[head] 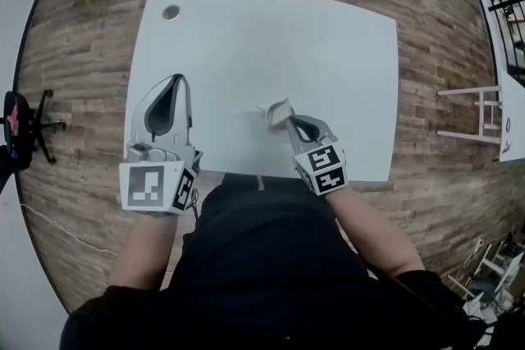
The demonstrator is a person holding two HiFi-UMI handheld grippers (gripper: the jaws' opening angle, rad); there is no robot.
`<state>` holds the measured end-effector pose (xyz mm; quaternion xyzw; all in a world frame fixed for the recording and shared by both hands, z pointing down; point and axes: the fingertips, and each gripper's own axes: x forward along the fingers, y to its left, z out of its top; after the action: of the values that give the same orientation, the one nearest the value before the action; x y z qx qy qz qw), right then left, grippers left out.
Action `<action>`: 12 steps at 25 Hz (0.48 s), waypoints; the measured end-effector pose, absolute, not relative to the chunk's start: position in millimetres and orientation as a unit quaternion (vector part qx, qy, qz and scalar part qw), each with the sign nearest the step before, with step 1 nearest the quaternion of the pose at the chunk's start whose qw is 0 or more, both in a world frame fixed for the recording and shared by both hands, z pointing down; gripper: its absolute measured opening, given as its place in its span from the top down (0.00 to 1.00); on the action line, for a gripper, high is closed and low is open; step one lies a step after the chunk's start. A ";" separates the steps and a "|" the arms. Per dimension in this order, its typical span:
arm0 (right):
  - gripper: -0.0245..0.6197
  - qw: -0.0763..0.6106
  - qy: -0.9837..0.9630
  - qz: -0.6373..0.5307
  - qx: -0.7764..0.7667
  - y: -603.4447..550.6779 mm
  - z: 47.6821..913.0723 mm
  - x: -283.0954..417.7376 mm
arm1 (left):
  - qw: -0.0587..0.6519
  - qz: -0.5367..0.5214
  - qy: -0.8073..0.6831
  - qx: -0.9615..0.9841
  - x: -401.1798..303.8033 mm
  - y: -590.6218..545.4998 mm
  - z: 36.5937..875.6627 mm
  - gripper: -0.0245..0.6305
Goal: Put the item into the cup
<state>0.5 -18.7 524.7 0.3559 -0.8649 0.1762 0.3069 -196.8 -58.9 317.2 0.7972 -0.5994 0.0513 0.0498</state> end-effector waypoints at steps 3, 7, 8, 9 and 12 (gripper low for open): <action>0.95 0.312 -0.863 0.174 0.357 -16.9 526.7 1.6 | 0.048 0.051 -0.600 0.797 -197.8 -60.1 316.9 0.95; 0.95 0.316 -0.861 0.172 0.358 -15.3 527.9 2.0 | 0.050 0.052 -0.597 0.799 -199.5 -63.5 317.6 0.95; 0.95 0.316 -0.861 0.173 0.359 -15.5 527.9 2.0 | 0.051 0.053 -0.596 0.799 -199.5 -65.0 318.4 0.95; 0.95 0.316 -0.861 0.173 0.360 -15.6 527.9 2.1 | 0.052 0.054 -0.595 0.800 -199.1 -66.5 319.3 0.95; 0.95 0.319 -0.859 0.173 0.362 -15.9 528.8 3.4 | 0.054 0.055 -0.592 0.802 -198.1 -70.8 321.5 0.95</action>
<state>3.4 -15.9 528.8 0.3622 -0.8587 0.1730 0.3187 -198.1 -70.8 321.5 0.8024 -0.5918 0.0554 0.0541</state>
